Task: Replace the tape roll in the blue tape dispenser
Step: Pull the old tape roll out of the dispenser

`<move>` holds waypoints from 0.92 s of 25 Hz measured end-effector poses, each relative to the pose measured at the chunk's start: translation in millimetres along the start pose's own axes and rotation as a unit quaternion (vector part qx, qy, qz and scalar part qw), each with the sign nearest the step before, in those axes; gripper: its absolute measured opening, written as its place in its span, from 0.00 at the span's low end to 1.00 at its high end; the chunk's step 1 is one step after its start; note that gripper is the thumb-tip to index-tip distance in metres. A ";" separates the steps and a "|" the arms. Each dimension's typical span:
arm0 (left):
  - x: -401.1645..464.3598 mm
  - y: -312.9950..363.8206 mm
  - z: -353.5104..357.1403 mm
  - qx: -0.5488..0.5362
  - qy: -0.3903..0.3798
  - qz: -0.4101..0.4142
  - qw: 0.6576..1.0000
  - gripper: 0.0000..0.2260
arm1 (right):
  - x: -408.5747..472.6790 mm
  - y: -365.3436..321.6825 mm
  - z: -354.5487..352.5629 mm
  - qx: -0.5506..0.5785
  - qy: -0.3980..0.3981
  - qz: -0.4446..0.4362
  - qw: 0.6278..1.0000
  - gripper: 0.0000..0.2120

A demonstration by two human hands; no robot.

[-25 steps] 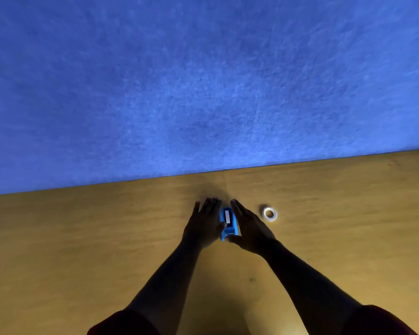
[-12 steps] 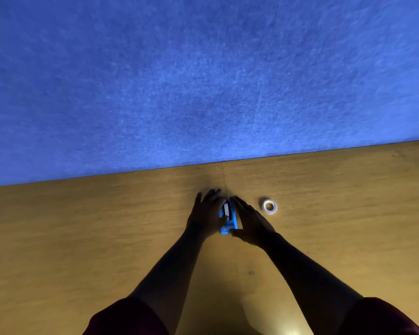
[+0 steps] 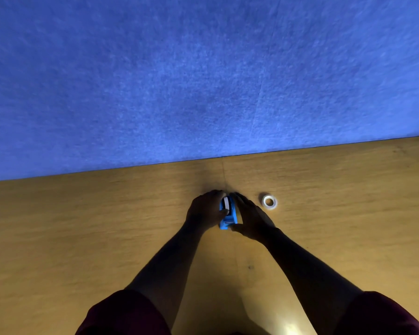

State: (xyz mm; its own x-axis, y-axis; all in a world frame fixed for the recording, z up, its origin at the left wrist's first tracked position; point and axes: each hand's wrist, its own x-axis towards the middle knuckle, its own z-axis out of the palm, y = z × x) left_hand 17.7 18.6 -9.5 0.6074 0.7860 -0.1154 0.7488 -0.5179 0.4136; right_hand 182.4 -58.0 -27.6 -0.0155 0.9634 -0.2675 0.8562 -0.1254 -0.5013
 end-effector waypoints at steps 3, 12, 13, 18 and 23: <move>-0.8 0.2 0.6 -0.004 0.003 0.000 1.000 0.24 | 0.1 -0.1 0.9 0.000 0.000 0.001 1.000 0.52; -4.0 6.0 -9.2 -0.005 0.032 0.005 0.999 0.23 | -5.4 -5.2 -2.4 0.007 0.001 0.008 1.000 0.51; -4.6 6.5 -10.5 -0.005 0.036 0.005 0.999 0.23 | -7.1 -5.3 -3.3 0.006 0.003 0.007 1.000 0.52; -11.9 12.0 -14.8 -0.008 0.044 0.004 0.999 0.24 | -21.8 -4.2 -8.8 0.010 0.013 0.026 1.000 0.52; -27.1 19.9 -17.3 -0.015 0.057 -0.007 0.998 0.24 | -42.4 -6.8 -15.4 0.104 0.064 0.066 0.990 0.37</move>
State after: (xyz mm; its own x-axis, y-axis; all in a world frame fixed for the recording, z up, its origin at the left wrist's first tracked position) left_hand 11.6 -7.2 17.5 0.5616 0.8272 -0.0186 0.7473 -0.4974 0.4406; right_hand 185.2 -94.3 -0.2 0.1660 0.9558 -0.2428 0.7211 -0.2856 -0.6312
